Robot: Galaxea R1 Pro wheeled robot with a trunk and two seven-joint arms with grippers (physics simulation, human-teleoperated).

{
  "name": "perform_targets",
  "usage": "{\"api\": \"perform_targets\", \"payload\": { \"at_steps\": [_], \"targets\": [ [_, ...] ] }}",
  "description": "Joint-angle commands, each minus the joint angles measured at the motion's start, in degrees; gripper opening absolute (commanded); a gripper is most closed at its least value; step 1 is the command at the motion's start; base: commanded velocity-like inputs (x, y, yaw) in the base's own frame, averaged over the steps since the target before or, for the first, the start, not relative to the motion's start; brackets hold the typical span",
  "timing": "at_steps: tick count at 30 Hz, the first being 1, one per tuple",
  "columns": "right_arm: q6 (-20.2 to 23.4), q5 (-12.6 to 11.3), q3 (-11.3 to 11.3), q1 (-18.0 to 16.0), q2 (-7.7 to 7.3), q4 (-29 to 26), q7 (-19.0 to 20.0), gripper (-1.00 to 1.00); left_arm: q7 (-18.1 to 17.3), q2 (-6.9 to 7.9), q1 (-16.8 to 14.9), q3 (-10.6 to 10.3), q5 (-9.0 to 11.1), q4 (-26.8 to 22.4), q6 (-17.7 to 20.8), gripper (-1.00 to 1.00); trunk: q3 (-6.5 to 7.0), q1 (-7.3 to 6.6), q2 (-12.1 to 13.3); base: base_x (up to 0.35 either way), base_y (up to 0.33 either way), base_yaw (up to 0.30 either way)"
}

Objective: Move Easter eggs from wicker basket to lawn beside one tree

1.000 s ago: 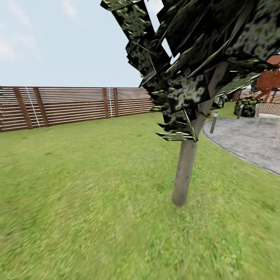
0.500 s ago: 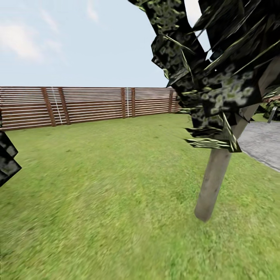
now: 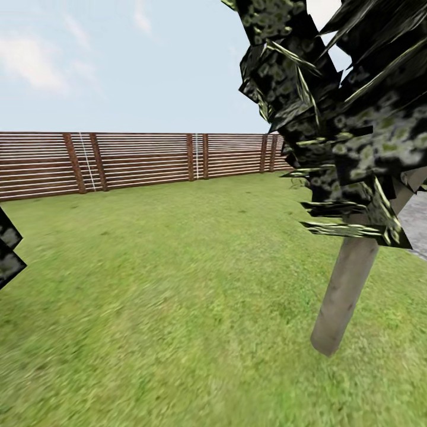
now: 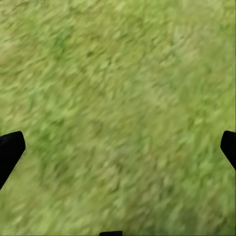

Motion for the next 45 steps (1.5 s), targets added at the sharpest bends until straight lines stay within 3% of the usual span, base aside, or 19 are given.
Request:
{"api": "perform_targets", "payload": {
  "at_steps": [1, 28, 45],
  "targets": [
    [-0.2, -0.54, 0.06, -0.02, 0.02, 0.02, -0.01, 1.0, 0.05, 0.05, 0.01, -0.21, -0.03, -0.06, -0.08, 1.0, -0.05, 0.04, -0.02, 0.328, 0.094, 0.0],
    [-0.15, -0.54, 0.06, -0.02, 0.23, 0.01, 0.08, 1.0, 0.58, 0.04, 0.01, -0.21, -0.03, -0.06, -0.08, 1.0, -2.03, 0.04, -0.02, 0.328, 0.105, 0.0],
    [-0.11, -0.53, -0.02, -0.02, 0.03, 0.83, 0.16, 1.0, 2.04, -0.04, 0.01, -0.27, -0.12, -0.06, -0.08, 1.0, -2.14, 0.04, -0.02, 0.314, 0.136, 0.0]
  ]
}}
